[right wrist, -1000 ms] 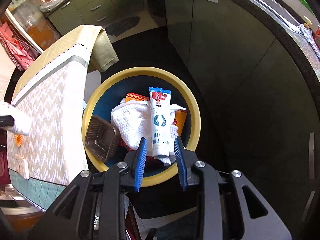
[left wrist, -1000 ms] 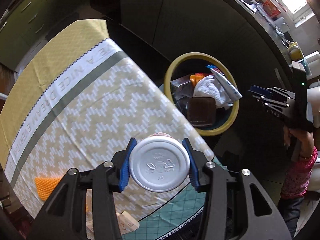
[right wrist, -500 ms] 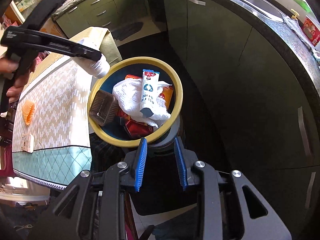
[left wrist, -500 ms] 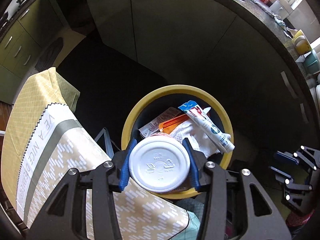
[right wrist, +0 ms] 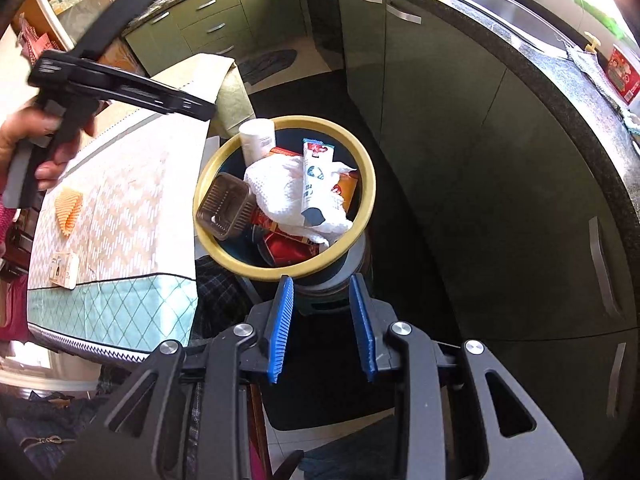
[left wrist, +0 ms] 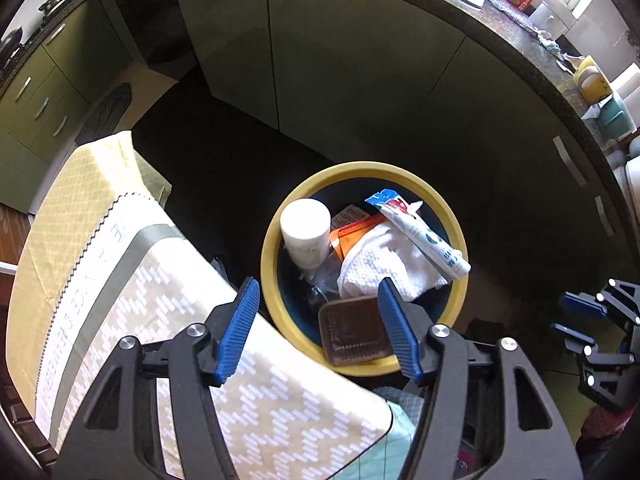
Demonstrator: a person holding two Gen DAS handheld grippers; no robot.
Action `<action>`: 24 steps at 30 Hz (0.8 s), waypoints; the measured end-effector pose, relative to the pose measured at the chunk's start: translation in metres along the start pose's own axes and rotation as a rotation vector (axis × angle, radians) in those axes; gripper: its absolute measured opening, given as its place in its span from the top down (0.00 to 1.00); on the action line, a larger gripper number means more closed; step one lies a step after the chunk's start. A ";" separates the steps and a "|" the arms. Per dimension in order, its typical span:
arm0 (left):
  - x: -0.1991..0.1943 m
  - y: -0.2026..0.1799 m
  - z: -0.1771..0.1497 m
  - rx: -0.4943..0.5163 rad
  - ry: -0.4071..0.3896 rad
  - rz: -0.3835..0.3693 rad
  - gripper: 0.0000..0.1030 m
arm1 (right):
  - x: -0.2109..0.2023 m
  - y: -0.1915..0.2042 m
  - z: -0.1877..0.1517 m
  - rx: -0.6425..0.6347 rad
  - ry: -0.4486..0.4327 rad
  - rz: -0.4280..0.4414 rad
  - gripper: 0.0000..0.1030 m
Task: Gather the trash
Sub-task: 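Drop the tube in the bin with right gripper while left carries the white bottle there, then grasp the orange foam net with the left gripper and lift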
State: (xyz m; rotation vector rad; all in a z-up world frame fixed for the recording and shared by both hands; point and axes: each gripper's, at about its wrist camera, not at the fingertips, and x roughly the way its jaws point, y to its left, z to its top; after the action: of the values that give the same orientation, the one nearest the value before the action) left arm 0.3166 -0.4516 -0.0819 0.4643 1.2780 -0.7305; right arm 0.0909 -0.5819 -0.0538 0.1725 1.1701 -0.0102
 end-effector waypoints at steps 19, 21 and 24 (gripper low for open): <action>-0.053 0.227 -0.243 -0.376 0.127 0.162 0.28 | -0.006 0.235 -0.003 -0.527 0.020 0.177 0.64; -0.044 0.239 -0.244 -0.390 0.115 0.165 0.24 | -0.003 0.246 -0.004 -0.549 0.038 0.173 0.64; -0.031 0.249 -0.242 -0.384 0.109 0.196 0.21 | 0.003 0.254 -0.007 -0.572 0.062 0.161 0.64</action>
State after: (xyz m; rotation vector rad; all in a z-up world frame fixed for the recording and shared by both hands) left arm 0.3241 -0.1066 -0.1311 0.3111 1.4134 -0.2872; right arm 0.1107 -0.3302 -0.0266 -0.2404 1.1741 0.4700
